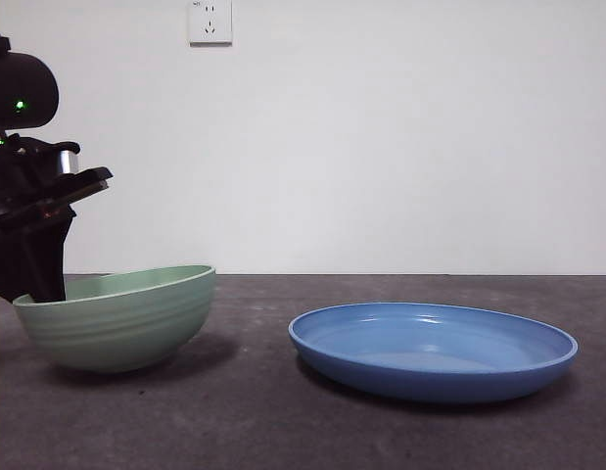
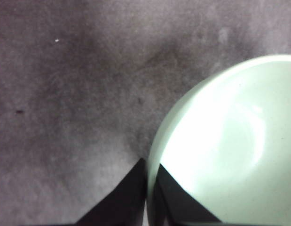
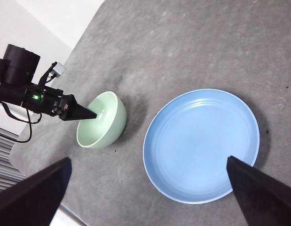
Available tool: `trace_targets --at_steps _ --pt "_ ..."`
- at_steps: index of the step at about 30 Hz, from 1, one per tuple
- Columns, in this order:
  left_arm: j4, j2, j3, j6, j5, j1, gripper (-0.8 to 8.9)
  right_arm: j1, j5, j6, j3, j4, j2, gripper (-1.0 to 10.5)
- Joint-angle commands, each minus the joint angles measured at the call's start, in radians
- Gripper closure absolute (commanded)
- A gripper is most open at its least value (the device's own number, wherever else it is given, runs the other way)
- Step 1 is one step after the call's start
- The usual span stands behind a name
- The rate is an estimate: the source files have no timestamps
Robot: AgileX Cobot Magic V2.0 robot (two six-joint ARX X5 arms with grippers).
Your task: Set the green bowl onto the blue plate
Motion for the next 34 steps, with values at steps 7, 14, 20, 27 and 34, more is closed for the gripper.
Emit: trace_targets --at_steps 7,14,20,27,34 --pt "-0.154 0.017 0.211 -0.014 -0.102 -0.093 7.99 0.0 -0.003 -0.011 0.017 0.006 0.004 3.9" --pt "-0.192 0.05 0.384 -0.043 -0.102 -0.196 7.99 0.0 -0.003 -0.011 0.017 0.006 0.004 3.9" --pt "-0.239 0.154 0.542 -0.047 -0.102 -0.302 7.99 0.0 -0.003 -0.011 0.017 0.006 0.004 3.9" --pt "-0.272 0.316 0.685 -0.047 -0.102 -0.422 7.99 0.0 -0.003 -0.011 0.017 0.006 0.004 3.9" --pt "-0.287 0.474 0.797 -0.047 -0.106 -0.513 7.99 0.0 -0.003 -0.011 0.017 0.006 0.004 3.9"
